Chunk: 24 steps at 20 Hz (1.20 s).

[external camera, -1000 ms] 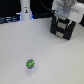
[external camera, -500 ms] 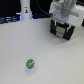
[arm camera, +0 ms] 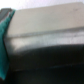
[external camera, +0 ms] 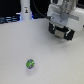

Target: Open the kcup holder, insert the kcup into the holder, and close the kcup holder

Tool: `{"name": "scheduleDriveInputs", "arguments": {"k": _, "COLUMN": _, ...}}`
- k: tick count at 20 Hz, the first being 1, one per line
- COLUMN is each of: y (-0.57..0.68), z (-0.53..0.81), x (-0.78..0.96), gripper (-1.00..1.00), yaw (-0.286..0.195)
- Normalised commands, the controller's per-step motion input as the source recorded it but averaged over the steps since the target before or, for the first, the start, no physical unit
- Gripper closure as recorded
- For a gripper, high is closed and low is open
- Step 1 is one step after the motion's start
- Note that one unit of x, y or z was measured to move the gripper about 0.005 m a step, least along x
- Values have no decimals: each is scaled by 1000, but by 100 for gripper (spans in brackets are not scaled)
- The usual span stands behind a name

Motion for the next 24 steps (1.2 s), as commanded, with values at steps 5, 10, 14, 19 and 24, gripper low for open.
{"name": "scheduleDriveInputs", "arguments": {"k": 5, "y": -367, "z": 147, "x": 906, "gripper": 100, "yaw": -71}}
{"name": "scheduleDriveInputs", "arguments": {"k": 10, "y": -418, "z": 141, "x": 870, "gripper": 100, "yaw": -72}}
{"name": "scheduleDriveInputs", "arguments": {"k": 14, "y": -442, "z": 148, "x": 856, "gripper": 100, "yaw": -73}}
{"name": "scheduleDriveInputs", "arguments": {"k": 19, "y": -319, "z": 79, "x": 577, "gripper": -100, "yaw": -60}}
{"name": "scheduleDriveInputs", "arguments": {"k": 24, "y": -196, "z": 154, "x": 283, "gripper": -100, "yaw": -62}}
